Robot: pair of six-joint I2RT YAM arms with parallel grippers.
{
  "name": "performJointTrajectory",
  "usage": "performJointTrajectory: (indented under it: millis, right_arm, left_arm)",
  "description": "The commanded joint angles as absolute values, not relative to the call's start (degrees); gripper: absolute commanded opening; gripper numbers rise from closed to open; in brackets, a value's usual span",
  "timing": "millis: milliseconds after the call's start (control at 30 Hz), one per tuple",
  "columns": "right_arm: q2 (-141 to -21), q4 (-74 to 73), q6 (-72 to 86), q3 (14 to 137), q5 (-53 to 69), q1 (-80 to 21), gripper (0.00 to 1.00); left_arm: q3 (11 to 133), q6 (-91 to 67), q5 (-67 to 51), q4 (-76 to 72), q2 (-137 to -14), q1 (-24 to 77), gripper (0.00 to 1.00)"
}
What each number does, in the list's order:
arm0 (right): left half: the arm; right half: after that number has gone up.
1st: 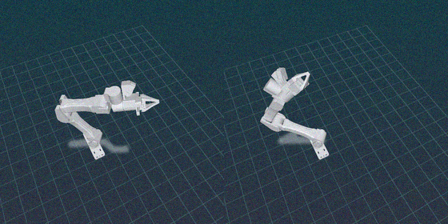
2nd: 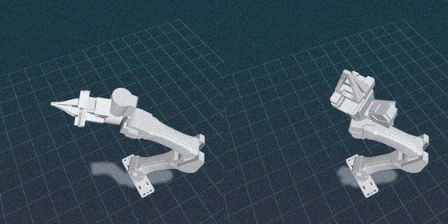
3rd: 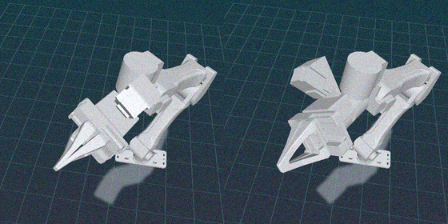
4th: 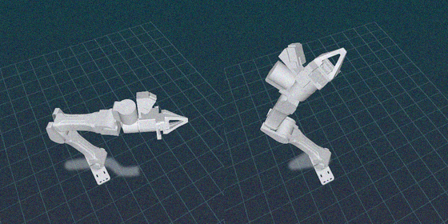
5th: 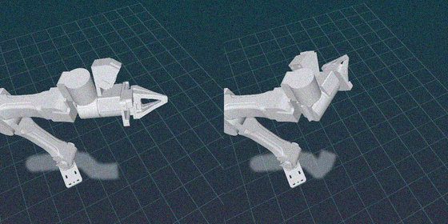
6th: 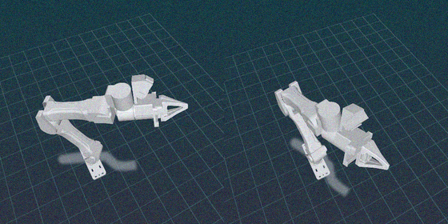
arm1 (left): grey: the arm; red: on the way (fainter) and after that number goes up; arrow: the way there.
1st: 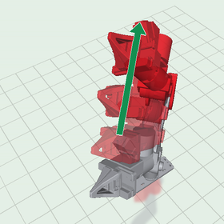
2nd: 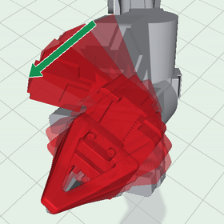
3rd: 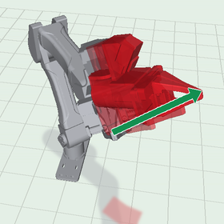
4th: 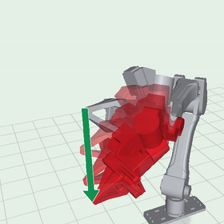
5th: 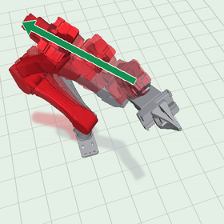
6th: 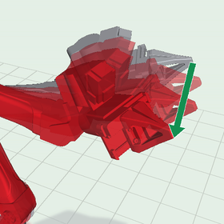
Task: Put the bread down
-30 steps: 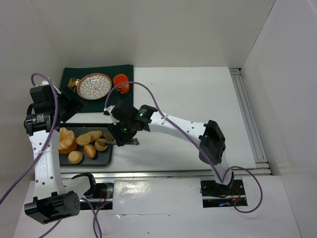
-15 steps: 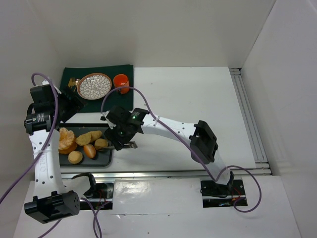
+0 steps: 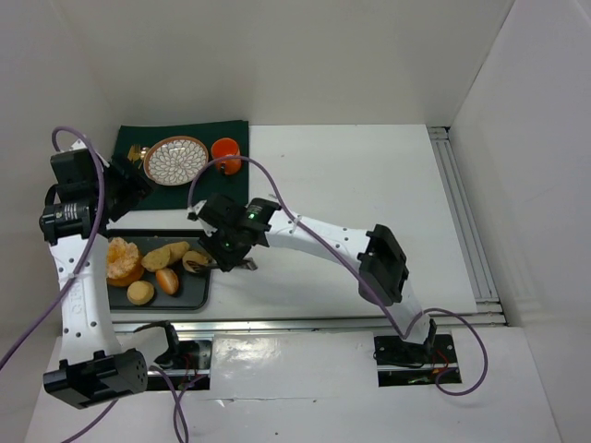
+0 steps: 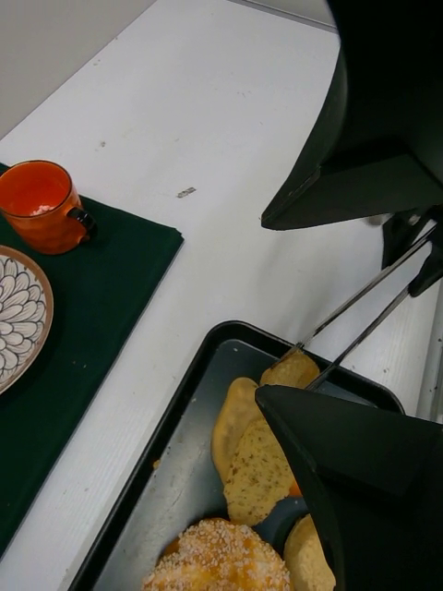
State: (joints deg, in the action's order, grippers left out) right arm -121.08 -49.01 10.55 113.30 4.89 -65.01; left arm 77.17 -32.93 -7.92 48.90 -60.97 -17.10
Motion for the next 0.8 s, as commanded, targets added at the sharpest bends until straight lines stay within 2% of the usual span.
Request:
performJointTrajectory:
  millis: [0, 100, 267, 467, 600, 767]
  right_arm:
    - [-111.72, -49.66, 9.93, 113.99, 1.93, -64.17, 0.43]
    - [-109.25, -49.23, 10.98, 113.99, 1.41, -62.50, 0.43]
    - [-110.47, -40.46, 13.36, 116.35, 1.93, -58.72, 0.43]
    - [-122.50, -30.96, 13.89, 126.72, 3.08, -52.65, 0.42]
    - [-132.26, -27.35, 12.58, 138.67, 4.83, -50.80, 0.42]
    - [-137.88, -13.11, 13.09, 136.14, 8.88, -47.99, 0.44]
  left_arm:
    - [81.90, -32.08, -5.19, 49.47, -63.27, -17.40, 0.81]
    - [85.07, -32.09, -4.57, 50.62, -65.56, -17.40, 0.81]
    - [90.61, -32.95, -3.96, 53.96, -68.03, -17.40, 0.81]
    - [90.71, -37.26, -2.46, 53.96, -66.72, -17.92, 0.81]
    - [88.60, -38.50, -3.08, 52.57, -65.48, -17.93, 0.81]
    - [87.54, -38.50, -2.46, 52.56, -64.95, -17.93, 0.81]
